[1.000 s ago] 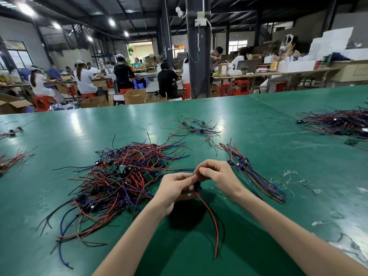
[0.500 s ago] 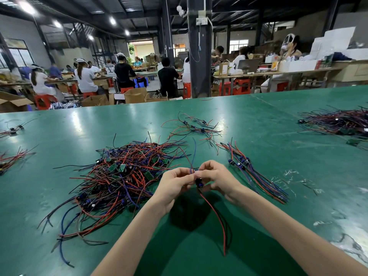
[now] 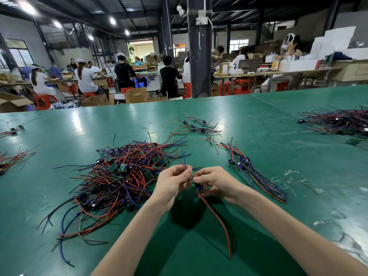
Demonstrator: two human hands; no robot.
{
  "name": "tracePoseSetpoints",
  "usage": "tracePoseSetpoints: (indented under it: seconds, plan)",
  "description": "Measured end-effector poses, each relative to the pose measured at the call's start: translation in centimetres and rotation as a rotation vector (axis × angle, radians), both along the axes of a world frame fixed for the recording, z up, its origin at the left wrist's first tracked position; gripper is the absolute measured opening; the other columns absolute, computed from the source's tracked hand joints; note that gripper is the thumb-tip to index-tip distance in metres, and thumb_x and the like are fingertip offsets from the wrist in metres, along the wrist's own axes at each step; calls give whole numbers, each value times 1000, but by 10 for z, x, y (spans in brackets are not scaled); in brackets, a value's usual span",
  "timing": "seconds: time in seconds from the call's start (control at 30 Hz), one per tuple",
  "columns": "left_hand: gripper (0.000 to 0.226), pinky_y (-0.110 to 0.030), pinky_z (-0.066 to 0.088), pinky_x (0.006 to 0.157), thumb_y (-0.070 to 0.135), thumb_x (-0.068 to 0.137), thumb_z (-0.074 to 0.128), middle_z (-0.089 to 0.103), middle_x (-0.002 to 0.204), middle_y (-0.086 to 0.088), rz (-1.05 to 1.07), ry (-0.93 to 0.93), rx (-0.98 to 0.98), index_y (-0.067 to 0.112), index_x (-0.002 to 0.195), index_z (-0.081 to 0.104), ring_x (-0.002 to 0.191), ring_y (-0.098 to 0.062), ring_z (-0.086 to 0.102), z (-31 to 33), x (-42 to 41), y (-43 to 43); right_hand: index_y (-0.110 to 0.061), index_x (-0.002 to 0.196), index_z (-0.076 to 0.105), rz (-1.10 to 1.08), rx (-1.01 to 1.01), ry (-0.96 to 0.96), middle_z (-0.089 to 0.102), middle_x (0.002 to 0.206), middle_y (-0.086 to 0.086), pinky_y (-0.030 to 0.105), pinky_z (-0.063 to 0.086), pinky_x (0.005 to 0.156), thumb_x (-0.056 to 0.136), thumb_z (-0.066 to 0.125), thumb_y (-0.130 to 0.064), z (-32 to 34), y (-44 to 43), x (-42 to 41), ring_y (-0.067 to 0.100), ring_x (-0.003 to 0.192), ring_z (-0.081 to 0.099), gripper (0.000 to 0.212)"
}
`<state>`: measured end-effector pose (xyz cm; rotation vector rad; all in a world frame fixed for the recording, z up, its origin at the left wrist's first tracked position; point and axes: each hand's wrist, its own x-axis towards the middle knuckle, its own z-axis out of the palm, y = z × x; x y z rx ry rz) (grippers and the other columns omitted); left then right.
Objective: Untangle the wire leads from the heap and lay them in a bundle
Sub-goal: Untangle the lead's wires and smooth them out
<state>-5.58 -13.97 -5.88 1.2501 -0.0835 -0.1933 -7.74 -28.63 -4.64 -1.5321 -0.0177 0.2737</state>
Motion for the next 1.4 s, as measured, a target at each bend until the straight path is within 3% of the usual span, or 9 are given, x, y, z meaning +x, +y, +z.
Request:
tracePoseSetpoints:
  seconds: [0.33, 0.5, 0.63, 0.8, 0.93, 1.13, 1.23, 1.4]
  plan:
    - [10, -24, 58, 67, -5, 81, 67, 65, 76, -10, 46, -110, 78, 2, 85, 62, 69, -18, 64, -2, -1, 0, -8, 67, 70, -17, -64, 0, 53, 54, 1, 20, 48, 44, 84, 65, -7, 1, -5, -2, 8, 42, 50, 18]
    - [14, -25, 55, 61, -5, 78, 70, 63, 70, -9, 73, -147, 110, 2, 86, 61, 62, -17, 63, -3, -1, 0, -7, 71, 73, 53, -71, 11, 66, 61, 0, 21, 48, 45, 85, 66, -10, 2, -6, -4, 7, 44, 51, 16]
    - [16, -29, 54, 59, -2, 77, 72, 62, 69, -8, 98, -159, 112, 0, 87, 61, 61, -18, 60, -3, -1, 0, -6, 80, 74, 133, -77, 24, 66, 67, 2, 22, 51, 50, 85, 68, -14, 4, -8, -5, 8, 49, 53, 11]
    - [16, -22, 52, 53, -1, 74, 75, 66, 67, -4, 95, -155, 118, 4, 84, 63, 59, -12, 61, -1, -3, -1, -10, 73, 73, 194, -85, 39, 69, 67, -1, 21, 52, 52, 84, 68, -13, 5, -8, -6, 6, 50, 55, 13]
    - [16, -20, 53, 55, 0, 73, 75, 69, 72, -7, 62, -151, 103, 6, 85, 67, 58, -12, 62, 0, -4, -2, -7, 75, 65, 202, -89, 31, 68, 63, -3, 21, 50, 49, 86, 66, -10, 4, -8, -5, 6, 48, 56, 11]
    - [18, -19, 54, 60, 1, 75, 71, 69, 72, -3, 26, -102, 19, 6, 92, 69, 60, -11, 62, 2, -5, -1, -12, 69, 71, 174, -33, 68, 66, 65, 1, 22, 51, 51, 83, 69, -10, 4, -7, -4, 8, 50, 55, 14]
    - [13, -20, 54, 57, 0, 77, 70, 70, 73, -4, 33, -93, 2, 6, 89, 69, 61, -11, 63, 3, -6, -1, -9, 80, 73, 179, 10, 97, 63, 71, 4, 24, 53, 55, 82, 70, -16, 2, -8, -5, 8, 52, 54, 8]
    - [8, -21, 51, 50, -1, 78, 67, 69, 68, -6, 26, -76, -73, 4, 85, 67, 52, -11, 61, 6, -7, 0, -10, 95, 71, 206, 99, 149, 56, 95, 9, 30, 58, 65, 75, 68, -30, 1, -8, -3, 8, 57, 60, 29]
